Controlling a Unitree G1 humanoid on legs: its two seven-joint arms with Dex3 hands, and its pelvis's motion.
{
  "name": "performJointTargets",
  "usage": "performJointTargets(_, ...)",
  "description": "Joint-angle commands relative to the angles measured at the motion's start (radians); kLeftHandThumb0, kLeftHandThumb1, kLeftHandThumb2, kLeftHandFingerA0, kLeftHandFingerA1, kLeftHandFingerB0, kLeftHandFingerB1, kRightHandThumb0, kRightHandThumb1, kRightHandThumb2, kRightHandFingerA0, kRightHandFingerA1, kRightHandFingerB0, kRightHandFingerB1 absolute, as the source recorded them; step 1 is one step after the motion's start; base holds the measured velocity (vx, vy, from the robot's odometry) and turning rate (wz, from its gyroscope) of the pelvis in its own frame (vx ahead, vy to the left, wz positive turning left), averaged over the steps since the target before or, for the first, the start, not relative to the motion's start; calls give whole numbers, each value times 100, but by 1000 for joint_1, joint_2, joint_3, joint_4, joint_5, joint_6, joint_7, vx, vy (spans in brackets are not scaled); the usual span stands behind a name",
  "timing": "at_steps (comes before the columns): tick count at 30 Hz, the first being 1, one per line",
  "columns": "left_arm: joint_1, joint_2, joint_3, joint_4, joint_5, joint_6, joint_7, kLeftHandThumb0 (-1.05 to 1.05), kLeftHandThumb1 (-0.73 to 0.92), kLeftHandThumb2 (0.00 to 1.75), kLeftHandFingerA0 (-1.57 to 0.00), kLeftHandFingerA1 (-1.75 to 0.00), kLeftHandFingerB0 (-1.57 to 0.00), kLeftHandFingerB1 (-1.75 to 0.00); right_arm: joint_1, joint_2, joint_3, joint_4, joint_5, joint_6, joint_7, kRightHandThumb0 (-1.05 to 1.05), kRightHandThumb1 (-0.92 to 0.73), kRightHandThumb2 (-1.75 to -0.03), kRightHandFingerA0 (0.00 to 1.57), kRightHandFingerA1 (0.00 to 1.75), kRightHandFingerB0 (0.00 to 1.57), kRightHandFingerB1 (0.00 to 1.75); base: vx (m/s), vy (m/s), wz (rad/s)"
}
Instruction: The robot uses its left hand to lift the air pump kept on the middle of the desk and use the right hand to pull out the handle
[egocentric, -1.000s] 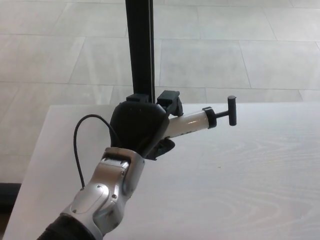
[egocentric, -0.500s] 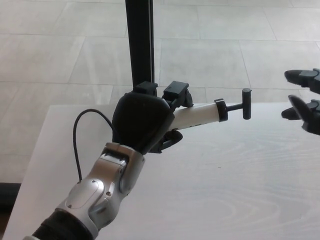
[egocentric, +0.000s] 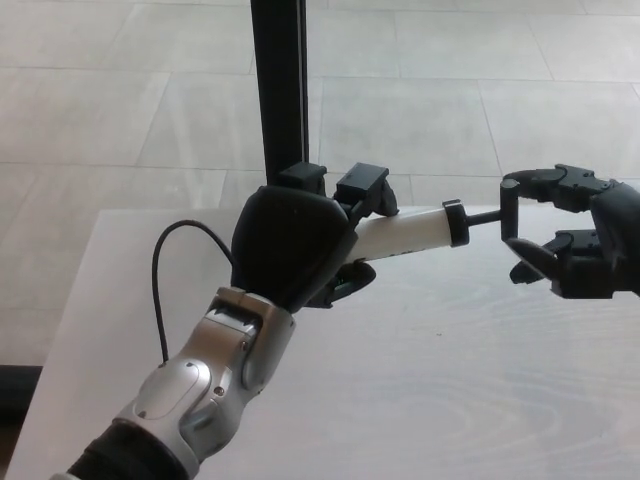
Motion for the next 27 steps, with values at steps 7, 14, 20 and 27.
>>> performJointTargets(7,13,-8,-12,-3,54,3,52,-14,62,80,-82,-169,-67,-143,-7,74,-38,22,-71,-72,-94,-19,-63,-61,93,171,66,55,0,0,0)
performJointTargets(14,9,-19,-15,9,64,0,73,-11,60,85,-82,-175,-63,-150,-12,107,-60,52,-125,-161,-164,-18,-67,-63,87,170,88,73,0,0,0)
performJointTargets(20,9,-16,-12,7,55,-15,71,-16,60,89,-73,-172,-66,-153,-21,104,-48,80,-163,-187,-176,-17,-63,-77,93,175,96,88,0,0,0)
performJointTargets(27,11,-18,-11,4,54,-14,73,-9,60,88,-80,-175,-62,-152,-20,109,-57,99,-170,-195,-180,-11,-63,-86,89,175,91,108,0,0,0)
